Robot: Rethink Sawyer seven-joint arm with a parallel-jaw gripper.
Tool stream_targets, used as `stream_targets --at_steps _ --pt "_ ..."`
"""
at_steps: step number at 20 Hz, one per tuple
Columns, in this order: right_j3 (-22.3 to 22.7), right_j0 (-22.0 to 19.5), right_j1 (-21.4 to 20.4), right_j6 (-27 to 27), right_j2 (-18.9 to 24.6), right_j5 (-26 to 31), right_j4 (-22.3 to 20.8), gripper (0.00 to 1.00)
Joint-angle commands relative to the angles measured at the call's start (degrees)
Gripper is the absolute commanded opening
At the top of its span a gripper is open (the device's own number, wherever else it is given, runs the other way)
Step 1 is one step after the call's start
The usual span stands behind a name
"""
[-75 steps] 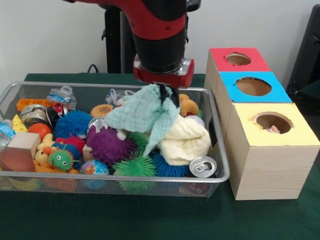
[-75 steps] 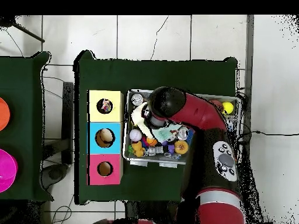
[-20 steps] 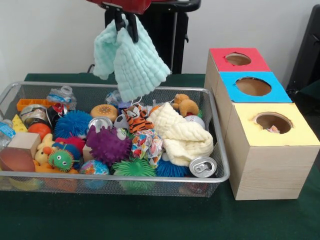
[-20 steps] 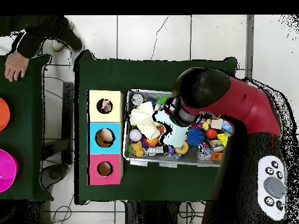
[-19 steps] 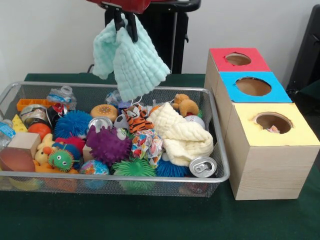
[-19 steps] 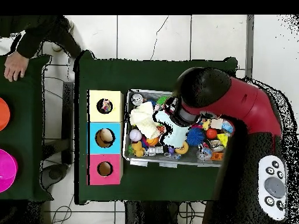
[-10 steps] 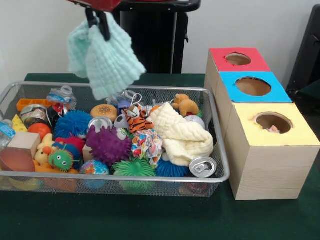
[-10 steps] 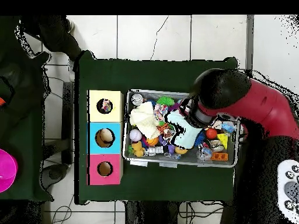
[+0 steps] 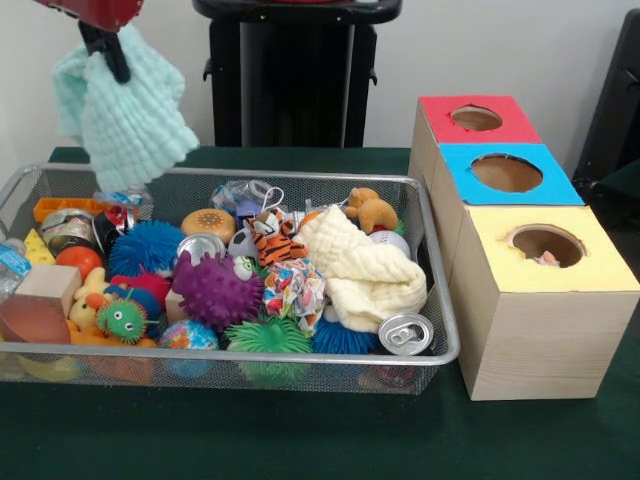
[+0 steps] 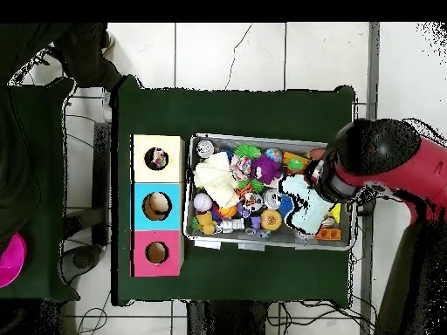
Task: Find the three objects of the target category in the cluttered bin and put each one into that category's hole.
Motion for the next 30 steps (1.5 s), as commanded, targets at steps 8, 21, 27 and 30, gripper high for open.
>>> stream_targets --at_steps 8,21,27,30 --pt "0.57 -1.06 2.45 -12.10 8.50 -0.76 -5.90 1.00" --pt "3.06 -0.32 1.86 -6.62 9.51 -3.28 -5.59 1.00" --pt "5.91 1.48 2.75 -1.12 9.12 -9.34 -4.23 1.00" --pt "6.12 1.56 3.47 -0.51 9.18 -10.71 -3.65 1.00"
